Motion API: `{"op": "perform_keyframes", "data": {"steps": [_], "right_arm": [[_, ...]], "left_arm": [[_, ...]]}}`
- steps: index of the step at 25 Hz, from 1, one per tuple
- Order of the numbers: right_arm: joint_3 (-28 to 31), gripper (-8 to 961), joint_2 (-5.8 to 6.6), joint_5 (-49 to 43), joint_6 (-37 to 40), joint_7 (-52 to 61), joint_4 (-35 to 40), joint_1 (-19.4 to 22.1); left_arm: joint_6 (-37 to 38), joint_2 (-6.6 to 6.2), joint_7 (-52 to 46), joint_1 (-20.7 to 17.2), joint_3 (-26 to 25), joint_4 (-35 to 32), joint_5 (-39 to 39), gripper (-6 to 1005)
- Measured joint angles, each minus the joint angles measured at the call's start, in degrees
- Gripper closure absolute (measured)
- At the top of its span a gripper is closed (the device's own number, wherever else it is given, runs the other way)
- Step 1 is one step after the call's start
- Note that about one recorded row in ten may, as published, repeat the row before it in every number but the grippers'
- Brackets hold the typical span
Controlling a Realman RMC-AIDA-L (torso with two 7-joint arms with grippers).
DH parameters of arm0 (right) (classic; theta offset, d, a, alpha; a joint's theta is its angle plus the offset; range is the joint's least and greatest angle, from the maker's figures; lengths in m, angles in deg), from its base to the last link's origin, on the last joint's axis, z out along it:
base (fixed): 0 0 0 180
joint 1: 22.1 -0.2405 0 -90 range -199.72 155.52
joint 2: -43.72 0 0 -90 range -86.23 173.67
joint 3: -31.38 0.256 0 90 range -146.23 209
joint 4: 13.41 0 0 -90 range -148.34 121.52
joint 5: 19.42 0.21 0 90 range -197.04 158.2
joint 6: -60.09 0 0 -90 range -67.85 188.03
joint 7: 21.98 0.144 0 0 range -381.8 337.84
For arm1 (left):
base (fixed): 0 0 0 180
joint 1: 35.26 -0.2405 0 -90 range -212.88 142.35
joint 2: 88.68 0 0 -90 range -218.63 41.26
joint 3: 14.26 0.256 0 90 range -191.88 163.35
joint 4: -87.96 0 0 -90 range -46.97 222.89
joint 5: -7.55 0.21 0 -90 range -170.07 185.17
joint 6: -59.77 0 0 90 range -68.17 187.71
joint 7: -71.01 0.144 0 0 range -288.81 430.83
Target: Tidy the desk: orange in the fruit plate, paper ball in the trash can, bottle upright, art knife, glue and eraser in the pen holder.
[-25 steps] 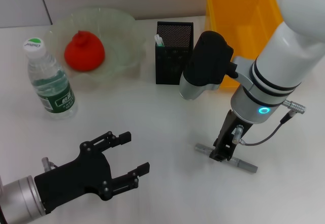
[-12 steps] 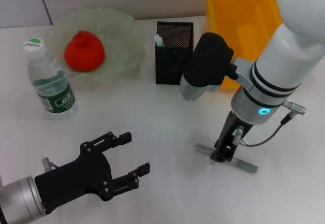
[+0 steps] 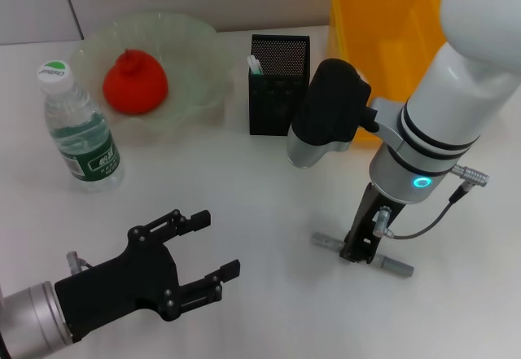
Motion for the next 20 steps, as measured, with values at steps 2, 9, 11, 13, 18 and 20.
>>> {"op": "perform_keyframes", "data": {"steps": [2,9,11,13,18,20], "right_arm": [[0.6,814,-0.01,0.1,0.1,0.0,0.1,0.1],[5.7,814,0.11,0.9,1.2,-0.6,1.8,0.6],[9.7,814,0.29,2.9,2.6,-1.7,3.3,0.9],[14.3,815,0.37,4.9,4.9,-3.5,4.4,1.0],[26.0,816,0.39,7.5,8.3,-6.4,8.9,2.7],[30.0,817,0.43,7.8,8.3,-6.7,11.5,3.8]], "left_arm": [[0.2,0.0,0.0,0.0,-0.1,0.0,0.0,226],[0.6,0.02,0.0,-0.2,-0.2,0.0,0.0,226],[0.8,0.02,0.0,-0.3,-0.2,0.0,0.0,226],[0.9,0.03,0.0,-0.3,-0.2,0.1,0.0,226],[1.0,0.03,0.0,-0.4,-0.2,0.1,0.0,226],[1.0,0.03,0.0,-0.4,-0.2,0.0,0.0,226]]}}
